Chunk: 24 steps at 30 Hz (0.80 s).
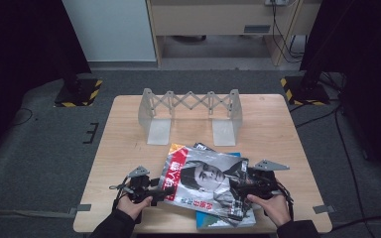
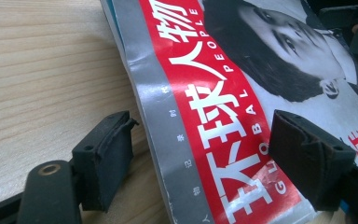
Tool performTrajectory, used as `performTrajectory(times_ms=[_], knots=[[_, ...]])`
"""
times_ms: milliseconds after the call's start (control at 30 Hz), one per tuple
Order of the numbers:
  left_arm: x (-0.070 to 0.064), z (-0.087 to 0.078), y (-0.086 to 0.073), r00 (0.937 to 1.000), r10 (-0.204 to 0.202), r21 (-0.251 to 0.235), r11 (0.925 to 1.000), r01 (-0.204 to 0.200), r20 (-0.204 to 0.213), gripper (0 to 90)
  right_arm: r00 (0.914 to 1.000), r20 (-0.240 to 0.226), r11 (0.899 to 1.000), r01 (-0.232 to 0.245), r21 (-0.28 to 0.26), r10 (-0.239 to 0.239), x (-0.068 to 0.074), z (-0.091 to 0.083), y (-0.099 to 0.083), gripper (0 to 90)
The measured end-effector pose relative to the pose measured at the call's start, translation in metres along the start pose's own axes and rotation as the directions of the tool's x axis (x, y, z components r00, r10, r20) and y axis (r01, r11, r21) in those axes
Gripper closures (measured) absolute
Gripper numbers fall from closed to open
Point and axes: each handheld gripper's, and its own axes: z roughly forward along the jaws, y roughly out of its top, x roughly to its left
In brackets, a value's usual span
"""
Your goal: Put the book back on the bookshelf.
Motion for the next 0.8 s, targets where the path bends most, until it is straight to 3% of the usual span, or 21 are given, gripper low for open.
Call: performTrajectory(times_ms=[133,167,233,333,433,567,633,800], knots=[[0.003,0.003,-0.001,0.9988,-0.025,0.001,0.9997,0.025,0.042,21.1,1.0,-0.001,1.0,0.004,0.0,-0.004,0.001,0.001,-0.001,7.4],[0.004,0.005,-0.001,0.9961,-0.045,0.011,0.999,0.044,0.076,23.5,1.0,0.001,1.0,0.007,-0.001,-0.007,0.001,0.001,-0.001,7.2],[0.003,0.004,0.0,0.9937,-0.051,0.017,0.9986,0.05,0.1,27.8,1.0,0.001,1.0,0.008,-0.001,-0.008,0.001,0.001,-0.001,7.1],[0.001,0.001,0.002,0.995,-0.038,0.013,0.9992,0.037,0.092,30.2,1.0,0.002,1.0,0.007,0.001,-0.007,0.001,0.001,-0.001,7.0],[0.0,-0.007,0.004,0.9927,-0.059,-0.012,0.9981,0.061,0.105,37.7,1.0,0.003,1.0,0.01,-0.002,-0.01,0.001,0.002,-0.001,6.6],[-0.006,-0.017,0.01,0.9921,-0.053,-0.106,0.9923,0.065,0.113,44.5,0.9998,0.002,1.0,0.018,-0.002,-0.018,0.001,0.003,-0.002,5.1],[-0.008,-0.018,0.013,0.9917,-0.059,-0.129,0.989,0.073,0.114,46.0,0.9999,-0.003,1.0,0.011,-0.005,-0.011,0.001,0.002,-0.002,5.0],[-0.009,-0.014,0.015,0.9898,-0.072,-0.129,0.9877,0.088,0.123,47.1,1.0,-0.007,1.0,0.001,-0.01,-0.001,0.0,0.002,-0.003,4.9]])
